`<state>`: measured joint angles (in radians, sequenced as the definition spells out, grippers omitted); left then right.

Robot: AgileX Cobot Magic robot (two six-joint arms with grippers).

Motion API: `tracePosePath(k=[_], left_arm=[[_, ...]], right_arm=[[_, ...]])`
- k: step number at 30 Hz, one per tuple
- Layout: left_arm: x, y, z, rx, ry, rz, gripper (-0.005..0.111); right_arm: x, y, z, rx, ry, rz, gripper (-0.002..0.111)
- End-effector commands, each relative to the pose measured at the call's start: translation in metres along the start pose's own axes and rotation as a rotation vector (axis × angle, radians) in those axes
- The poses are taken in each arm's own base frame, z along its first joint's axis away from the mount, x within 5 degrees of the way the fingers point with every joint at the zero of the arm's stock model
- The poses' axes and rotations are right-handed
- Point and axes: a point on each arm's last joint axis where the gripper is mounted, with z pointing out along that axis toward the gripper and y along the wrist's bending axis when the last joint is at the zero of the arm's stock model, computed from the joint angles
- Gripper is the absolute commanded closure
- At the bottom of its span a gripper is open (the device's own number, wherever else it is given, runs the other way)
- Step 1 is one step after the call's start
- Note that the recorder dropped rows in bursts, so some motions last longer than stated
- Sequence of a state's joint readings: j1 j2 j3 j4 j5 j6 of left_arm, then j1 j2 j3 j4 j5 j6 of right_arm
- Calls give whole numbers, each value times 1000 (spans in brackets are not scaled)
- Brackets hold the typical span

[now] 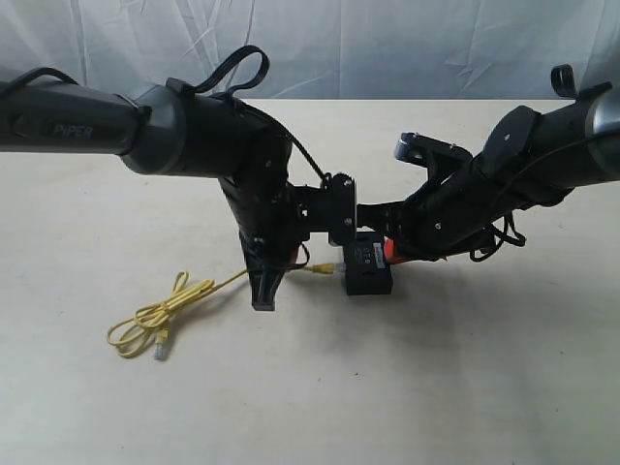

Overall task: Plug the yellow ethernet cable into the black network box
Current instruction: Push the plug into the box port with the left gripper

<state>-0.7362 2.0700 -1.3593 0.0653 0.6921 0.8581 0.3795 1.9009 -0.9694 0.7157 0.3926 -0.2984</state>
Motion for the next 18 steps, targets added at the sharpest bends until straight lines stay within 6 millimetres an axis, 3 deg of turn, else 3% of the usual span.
tracePosePath(k=[1,18], left_arm=[[-2,3,0,-36,6,-6,107],[-2,5,-1,-59,-1,1,107]], right_arm=[[-1,0,0,-1,-5,-6,109],[-2,0,0,1,-9,-6,109]])
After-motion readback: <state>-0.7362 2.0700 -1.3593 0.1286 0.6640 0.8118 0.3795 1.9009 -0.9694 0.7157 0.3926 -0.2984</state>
